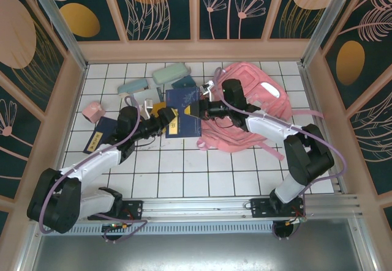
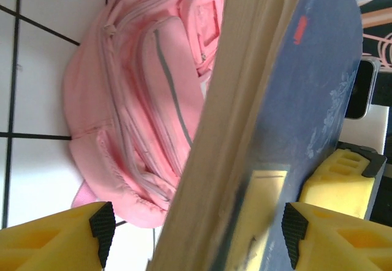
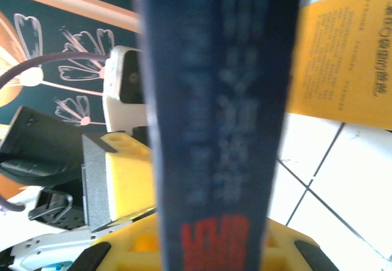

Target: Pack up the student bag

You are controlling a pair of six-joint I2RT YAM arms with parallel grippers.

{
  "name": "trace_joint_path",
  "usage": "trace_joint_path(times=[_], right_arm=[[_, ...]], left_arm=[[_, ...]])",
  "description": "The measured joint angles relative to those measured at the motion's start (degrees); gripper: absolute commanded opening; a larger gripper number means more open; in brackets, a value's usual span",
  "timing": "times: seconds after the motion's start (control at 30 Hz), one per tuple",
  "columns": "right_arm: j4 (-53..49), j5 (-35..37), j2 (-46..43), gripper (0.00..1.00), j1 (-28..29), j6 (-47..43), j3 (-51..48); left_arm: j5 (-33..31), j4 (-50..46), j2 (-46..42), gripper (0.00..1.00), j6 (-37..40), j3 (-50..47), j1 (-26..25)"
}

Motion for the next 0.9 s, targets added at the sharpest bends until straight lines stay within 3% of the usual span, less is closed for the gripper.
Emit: trace_joint_path(times=[0.1,0.23,0.47,0.5,0.6,0.7,0.9], right_arm=[[2.27,-1.03,0.0,0.0,0.0,1.84,-0.09],[3.85,-1.66,0.0,0.0,-0.2,3.1,-0.26],[3.43,-1.88,0.0,0.01,-0.72,2.62,-0.79],[3.26,-1.7,0.0,0.1,-0.81,2.32,-0.92],[2.43,-1.62,-0.2,0.21,-0.79,0.63,-0.85],[-2.89,0.7,-0.33,0.48,-0.55,-3.37,0.24],[-19.32,18.58,-1.42,0.52,-0.59,-14.8,3.56]], left_arm=[[1.31,2.64,0.48,0.73,-0.87,-0.02,0.39],[2.95,5.99,0.98,0.59,-2.51,-0.04,0.52],[4.2,10.03,-0.5,0.04,-5.6,-1.09,0.96],[4.2,9.99,-1.36,0.0,-5.88,-1.11,0.94],[3.93,8.74,-2.89,0.0,-5.51,-1.16,0.94],[3.8,7.78,-3.32,0.0,-5.49,-1.25,0.92],[1.22,3.74,-5.22,0.0,-4.5,-1.33,1.27]])
